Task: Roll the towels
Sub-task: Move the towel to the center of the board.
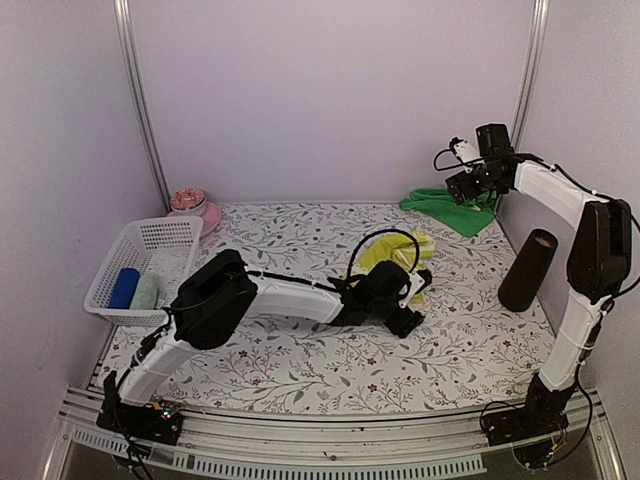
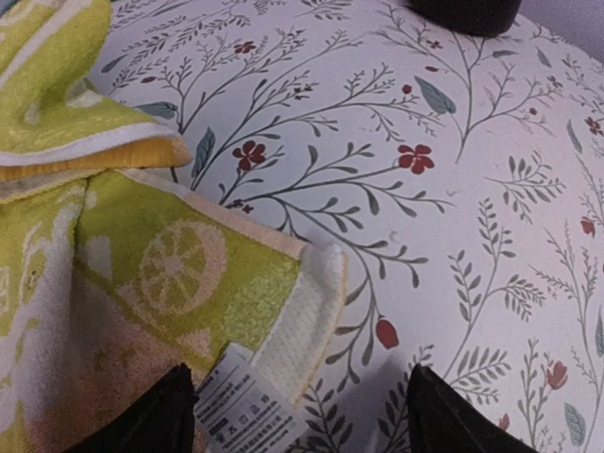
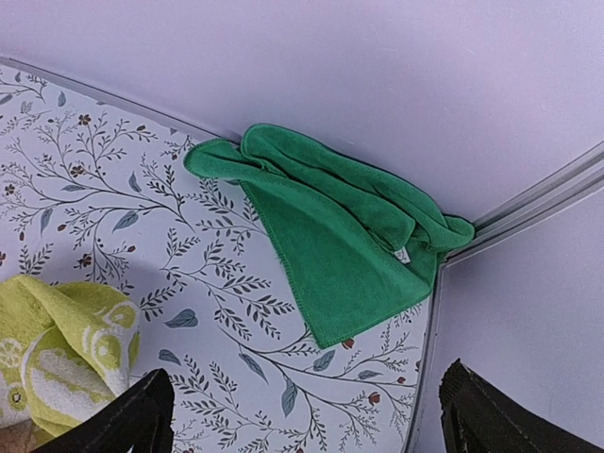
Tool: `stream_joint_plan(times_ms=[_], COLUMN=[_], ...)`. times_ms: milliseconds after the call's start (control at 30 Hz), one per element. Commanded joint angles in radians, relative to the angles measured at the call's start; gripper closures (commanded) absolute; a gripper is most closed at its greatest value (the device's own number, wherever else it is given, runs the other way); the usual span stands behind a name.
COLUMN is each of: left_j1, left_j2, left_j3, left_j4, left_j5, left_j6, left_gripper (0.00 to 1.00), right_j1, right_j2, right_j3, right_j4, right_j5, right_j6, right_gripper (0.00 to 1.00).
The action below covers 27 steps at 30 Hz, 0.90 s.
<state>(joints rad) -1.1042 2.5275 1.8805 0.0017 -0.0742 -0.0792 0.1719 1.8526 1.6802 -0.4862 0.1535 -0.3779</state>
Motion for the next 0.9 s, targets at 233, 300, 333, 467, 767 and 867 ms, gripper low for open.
stream_joint_plan(times_ms=[233,300,333,467,767,867], left_j1=[0.064,0.071,0.074,0.082,0.095,0.108], left_j2=[0.066,0.065,0.058,-0.024,-0.429,-0.567], left_j3=[0.020,0.016,0.008,-0.099,-0.537,-0.679], left_j4=[-0.015,-0.023,-0.026,0.007,0.142,0.161], left_j5=[0.015,0.021,0.024,0.021,-0.082,-0.121], left_j6=[-0.058,-0.063,-0.067,-0.082,-0.151,-0.186], left_gripper=[0.61,0.79,0.90,1.00,1.00,1.00], right_j1=[0.017,0.021,0.022,0.035,0.141,0.174], right_j2=[-0.038,-0.037,-0.037,-0.038,-0.052,-0.073], right_j3=[-0.022,-0.025,-0.027,-0.040,-0.095,-0.119], right_j4=[0.011,0.012,0.012,0.016,-0.024,-0.077], right_j5=[-0.042,-0.049,-0.053,-0.098,-0.226,-0.324], right_j6=[0.013,0.008,0.006,-0.013,-0.145,-0.200], right_gripper=[0.01,0.01,0.01,0.01,0.00,0.01])
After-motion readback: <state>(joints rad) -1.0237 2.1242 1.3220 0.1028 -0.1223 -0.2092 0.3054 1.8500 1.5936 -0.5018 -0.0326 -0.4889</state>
